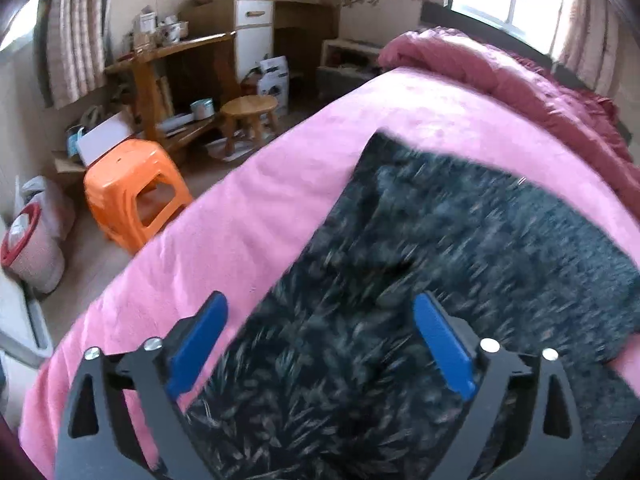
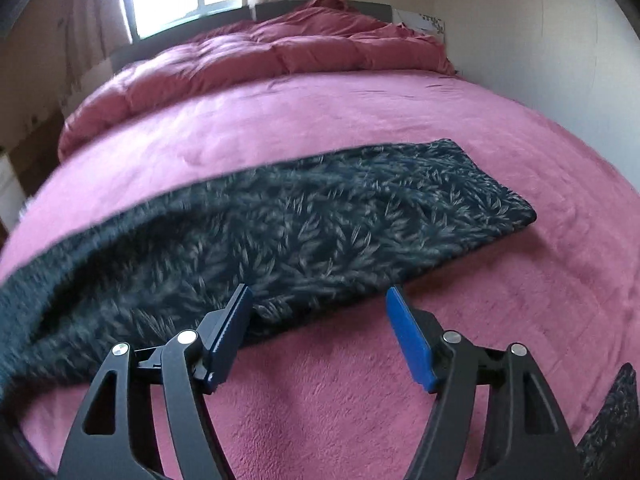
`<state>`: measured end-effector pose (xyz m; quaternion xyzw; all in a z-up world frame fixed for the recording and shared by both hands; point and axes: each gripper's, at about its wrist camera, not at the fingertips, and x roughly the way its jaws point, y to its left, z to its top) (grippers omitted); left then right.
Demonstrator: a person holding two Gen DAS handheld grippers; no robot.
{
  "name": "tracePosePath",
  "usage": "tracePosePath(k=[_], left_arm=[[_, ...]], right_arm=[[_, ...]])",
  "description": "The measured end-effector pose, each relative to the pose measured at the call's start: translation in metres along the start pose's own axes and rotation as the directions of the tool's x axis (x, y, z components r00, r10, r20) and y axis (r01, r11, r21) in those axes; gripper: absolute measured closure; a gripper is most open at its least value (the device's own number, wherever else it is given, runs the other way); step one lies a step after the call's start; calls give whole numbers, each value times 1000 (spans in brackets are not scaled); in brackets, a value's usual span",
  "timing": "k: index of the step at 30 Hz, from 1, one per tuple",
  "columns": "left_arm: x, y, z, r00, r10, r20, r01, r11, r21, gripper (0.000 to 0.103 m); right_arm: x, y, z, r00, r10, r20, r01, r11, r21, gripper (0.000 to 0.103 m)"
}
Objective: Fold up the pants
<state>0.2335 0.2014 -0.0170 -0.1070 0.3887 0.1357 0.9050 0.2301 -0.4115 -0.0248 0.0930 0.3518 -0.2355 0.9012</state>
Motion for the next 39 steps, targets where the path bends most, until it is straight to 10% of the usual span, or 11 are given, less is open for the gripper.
tracePosePath(k=[14,18,27,29,39], left_arm=[[86,-46,117,993,-104,-57,108,990,85,4],[111,-54,118,977,-161,-143,171,984,55,36],[130,-51,115,960,-223,-170,202,971,-131,71],[116,-49,116,970,-207,-124,193,974,-120,101],[14,-21,95,900,-427,92,436,891,-126,101]], right_arm=[[11,-12,-4,1000,29,-2,-29,999,35,33],[11,-10,-4,1000,22,-3,-22,999,29,32],[12,-10,-3,1000,21,-6,-21,999,28,32],[12,-10,-3,1000,22,-5,-22,999,29,32],[12,-10,-4,1000,27,-3,-27,999,33,32]])
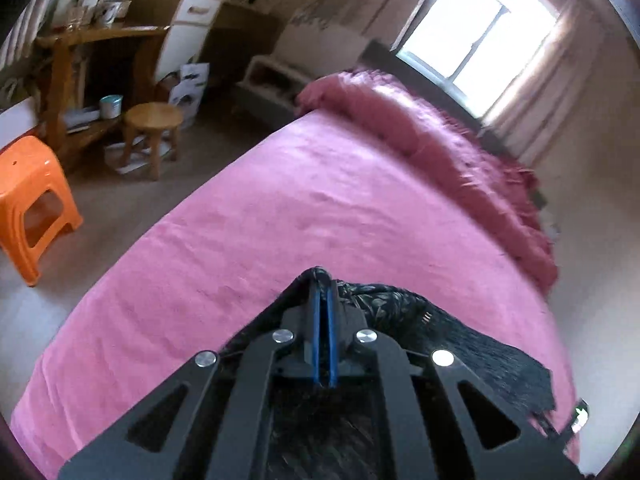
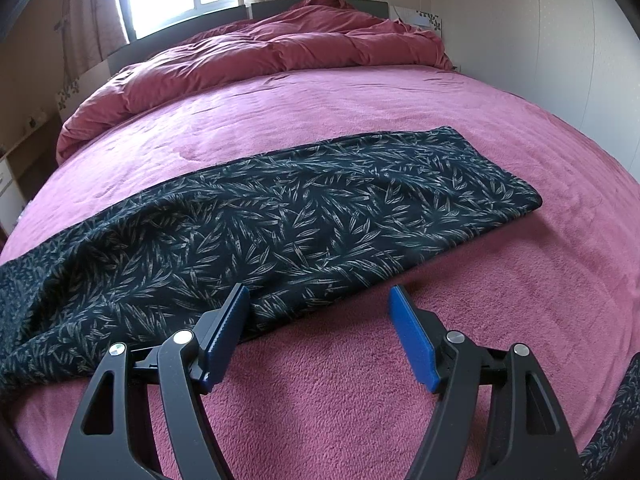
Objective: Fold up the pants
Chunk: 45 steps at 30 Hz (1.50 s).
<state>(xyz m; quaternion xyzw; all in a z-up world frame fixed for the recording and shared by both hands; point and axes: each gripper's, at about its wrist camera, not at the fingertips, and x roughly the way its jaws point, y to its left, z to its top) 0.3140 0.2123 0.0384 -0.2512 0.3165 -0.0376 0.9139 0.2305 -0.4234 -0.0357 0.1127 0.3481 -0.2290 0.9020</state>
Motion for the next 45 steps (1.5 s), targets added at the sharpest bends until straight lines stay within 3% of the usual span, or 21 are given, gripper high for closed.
tracePosePath(k=[5,9,11,13,16,18,21,24,27,29,30,31,33,37,41,45], left_arm=[[-59,-6,-33,992,-101,77,98,995,32,101],[-92,1,-71,983,-143,114,142,990,22,101],[-100,9,-86,976,-170,133,173,985,-10,101],[-104,14,-96,971,-193,143,200,979,-30,101],[-104,20,-111,963,-222,155,232,971,-54,101],[-101,25,-121,960,-234,152,247,966,-72,101],[-98,28,-128,954,-257,153,272,959,-80,101],[-96,31,-128,947,-280,157,296,951,-89,101],[-95,33,-128,942,-292,165,308,947,-86,101],[-94,32,-128,943,-290,164,304,950,-72,101],[-94,32,-127,943,-289,163,303,951,-67,101],[-94,31,-126,943,-292,162,306,950,-66,101],[-96,29,-123,941,-296,162,309,949,-65,101],[-105,30,-113,935,-309,174,324,944,-66,101],[-129,38,-102,912,-341,230,373,921,-113,101],[-147,47,-106,899,-362,245,403,904,-141,101]], right_arm=[[2,3,0,1000,-19,-7,19,1000,-15,32],[-2,15,13,995,-91,-47,89,995,-44,31],[-19,21,24,999,-51,-7,51,999,0,31],[-35,38,38,999,43,11,-43,997,56,31],[-30,83,58,969,216,-116,-205,974,99,31],[-20,118,66,947,249,-201,-238,968,78,31],[0,156,71,940,184,-286,-176,983,54,31],[20,170,73,935,144,-326,-116,988,105,43],[39,167,71,920,161,-357,-93,975,201,48],[47,165,72,922,171,-347,-92,968,232,58],[50,164,72,926,176,-335,-101,968,230,82],[52,164,72,927,176,-331,-106,970,220,96],[48,159,73,924,211,-319,-141,963,228,98],[0,130,78,920,318,-230,-269,938,221,99],[-65,88,63,896,408,-175,-370,904,214,99],[-131,45,29,871,473,-131,-447,875,185,99]])
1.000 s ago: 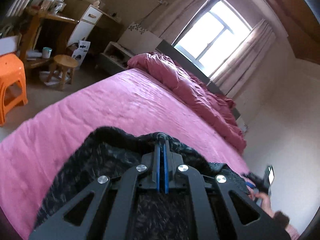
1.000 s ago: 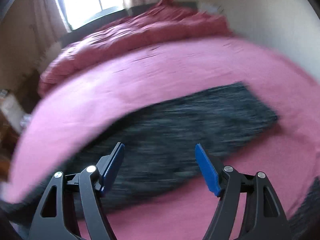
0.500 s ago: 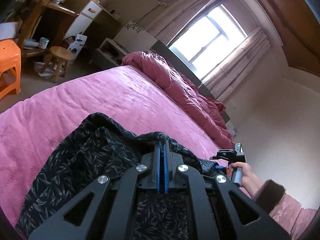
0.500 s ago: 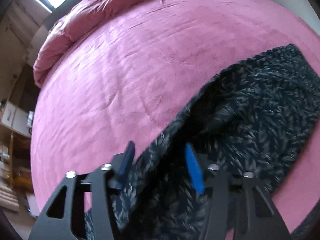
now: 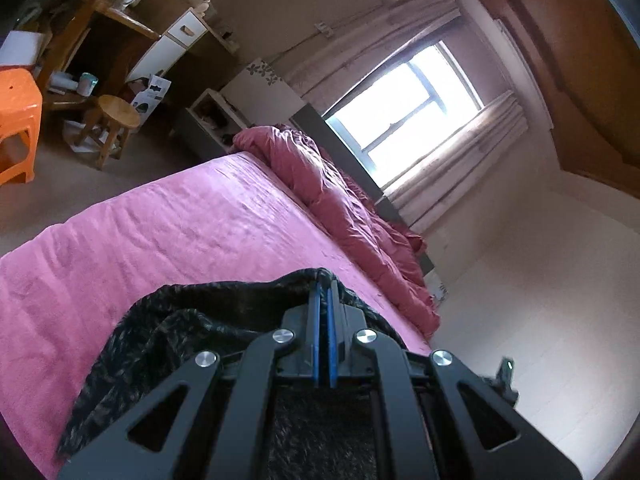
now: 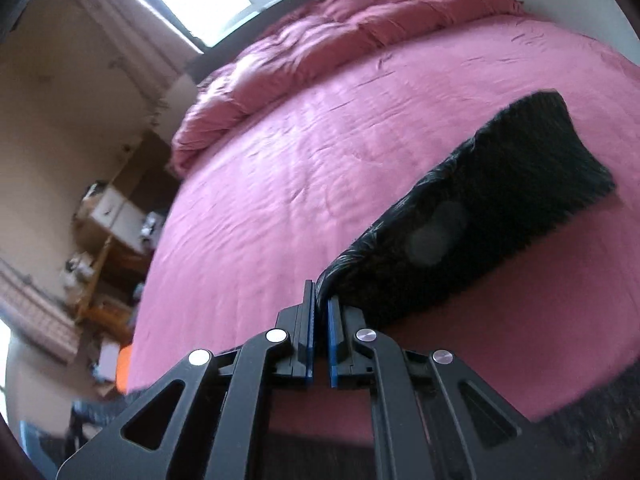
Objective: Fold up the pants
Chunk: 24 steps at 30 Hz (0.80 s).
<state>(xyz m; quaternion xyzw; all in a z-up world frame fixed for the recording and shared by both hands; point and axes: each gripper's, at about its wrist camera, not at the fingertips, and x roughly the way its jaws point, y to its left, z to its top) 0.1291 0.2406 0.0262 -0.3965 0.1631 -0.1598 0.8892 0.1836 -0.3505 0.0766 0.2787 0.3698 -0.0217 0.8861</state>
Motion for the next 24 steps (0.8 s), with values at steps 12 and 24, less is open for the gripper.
tracePosePath(k=[12,24], left_arm=[[-36,44,-66,973,183,-143,-189,981,-35,89],[-53,25,-96,944,238,-227,-251,968,-29,21]], right_arm=[[-57,-50,-157,1000,17,10,-16,998,-63,99],[-34,-79,-176,999,30,-11,-30,999,30,98]])
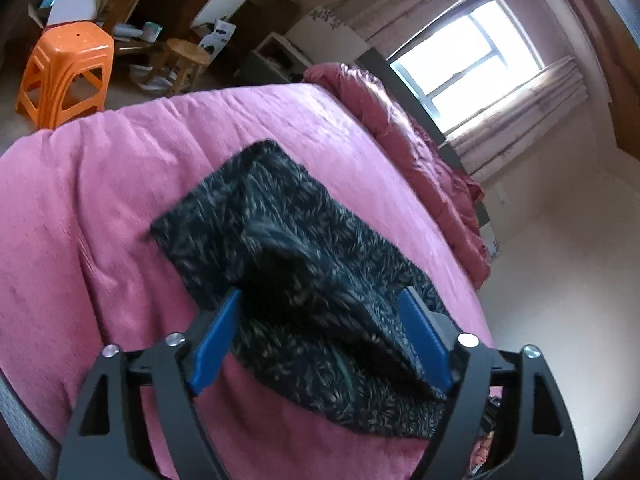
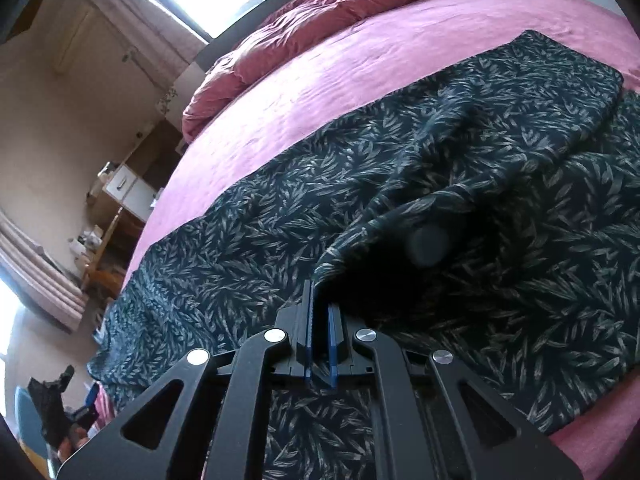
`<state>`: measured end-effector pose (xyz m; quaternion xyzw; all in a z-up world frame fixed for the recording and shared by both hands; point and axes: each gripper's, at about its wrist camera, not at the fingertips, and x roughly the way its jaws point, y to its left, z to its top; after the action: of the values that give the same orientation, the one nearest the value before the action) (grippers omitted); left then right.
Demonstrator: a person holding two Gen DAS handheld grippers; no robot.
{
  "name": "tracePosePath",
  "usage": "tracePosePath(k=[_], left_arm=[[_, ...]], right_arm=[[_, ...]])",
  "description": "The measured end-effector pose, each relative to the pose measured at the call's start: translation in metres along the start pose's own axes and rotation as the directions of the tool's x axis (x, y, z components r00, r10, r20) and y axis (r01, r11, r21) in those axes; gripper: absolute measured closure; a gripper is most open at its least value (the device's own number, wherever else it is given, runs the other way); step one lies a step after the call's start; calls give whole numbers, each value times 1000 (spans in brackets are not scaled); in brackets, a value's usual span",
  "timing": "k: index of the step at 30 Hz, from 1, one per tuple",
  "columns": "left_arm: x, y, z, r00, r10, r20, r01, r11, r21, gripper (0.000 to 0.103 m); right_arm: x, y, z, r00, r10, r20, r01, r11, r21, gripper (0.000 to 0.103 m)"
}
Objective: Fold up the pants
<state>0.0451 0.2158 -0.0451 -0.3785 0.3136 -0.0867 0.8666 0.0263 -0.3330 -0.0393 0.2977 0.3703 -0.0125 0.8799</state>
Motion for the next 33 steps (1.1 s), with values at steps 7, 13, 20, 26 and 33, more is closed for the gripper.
tracePosePath(k=[7,13,20,26,33], left_arm=[[20,-9,12,998,49,-33,-53,991,-123,21],[41,-19,15,993,87,-78,-95,990,-106,93],[23,-41,39,997,70,-12,-70,997,-12,99],[-23,-35,57,998,-48,30,48,998,-27,99],[7,9,14,988,112,-107,-120,990,-69,99]], right_arm=[[-11,-22,2,999,-5,34,2,995,101,70],[-19,-52,9,996,39,79,-56,970,237,68],[-27,-56,26,991,9,131,-34,980,196,98],[-92,-37,12,983,64,172,-85,990,116,99],[-61,-53,-16,994,-103,-46,108,986,126,99]])
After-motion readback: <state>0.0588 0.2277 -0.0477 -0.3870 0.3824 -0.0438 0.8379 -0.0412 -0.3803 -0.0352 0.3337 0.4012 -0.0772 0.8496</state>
